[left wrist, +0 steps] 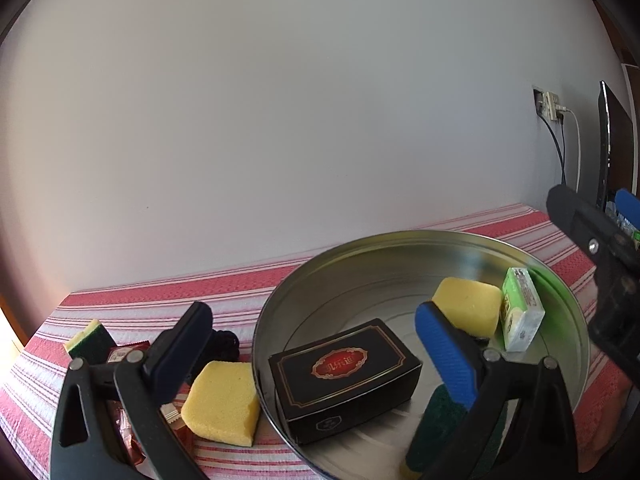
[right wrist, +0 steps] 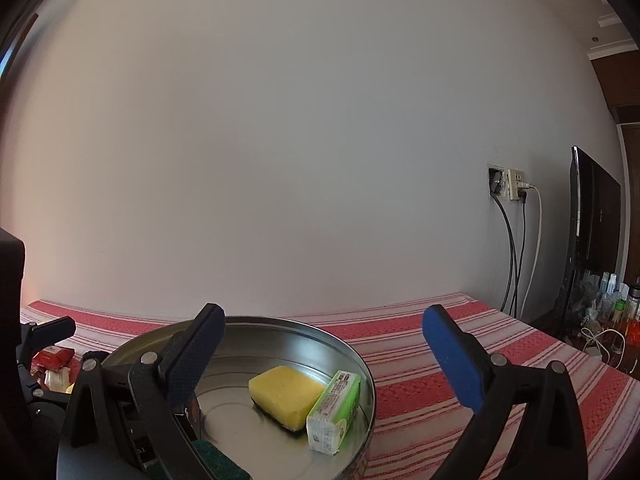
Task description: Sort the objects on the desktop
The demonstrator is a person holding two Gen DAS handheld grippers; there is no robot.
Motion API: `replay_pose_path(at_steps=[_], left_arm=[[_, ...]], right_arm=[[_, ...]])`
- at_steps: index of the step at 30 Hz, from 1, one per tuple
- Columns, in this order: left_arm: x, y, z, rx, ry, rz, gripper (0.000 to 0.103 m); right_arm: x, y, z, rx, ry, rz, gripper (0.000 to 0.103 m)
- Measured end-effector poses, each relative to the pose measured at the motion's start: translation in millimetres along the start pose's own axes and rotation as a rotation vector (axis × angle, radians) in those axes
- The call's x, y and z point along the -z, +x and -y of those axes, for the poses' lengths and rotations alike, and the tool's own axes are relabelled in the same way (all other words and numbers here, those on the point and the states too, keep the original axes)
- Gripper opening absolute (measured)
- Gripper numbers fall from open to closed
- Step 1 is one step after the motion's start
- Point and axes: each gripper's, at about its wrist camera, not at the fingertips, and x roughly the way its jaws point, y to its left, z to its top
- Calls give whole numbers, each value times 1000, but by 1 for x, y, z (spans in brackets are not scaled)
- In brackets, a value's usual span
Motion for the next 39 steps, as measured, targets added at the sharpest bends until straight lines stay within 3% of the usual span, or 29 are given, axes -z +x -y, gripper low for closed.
replay_pose_path(at_steps=[9,18,29,39], left_arm=[[11,-4,-12,-11,-11,-30,103],[24,-22,-55,-58,-82,-36,103],[37,-28,-101,-127,-105,-75,103],[48,-32,-169,-224,-143,-101,103]], right_arm=[[4,-11,1,-24,62,31,102],[7,-30,-22,-87,44,59,102],[12,-45,-75,-237,1,11,102],[17,-50,-119,-380,8,-79,102]])
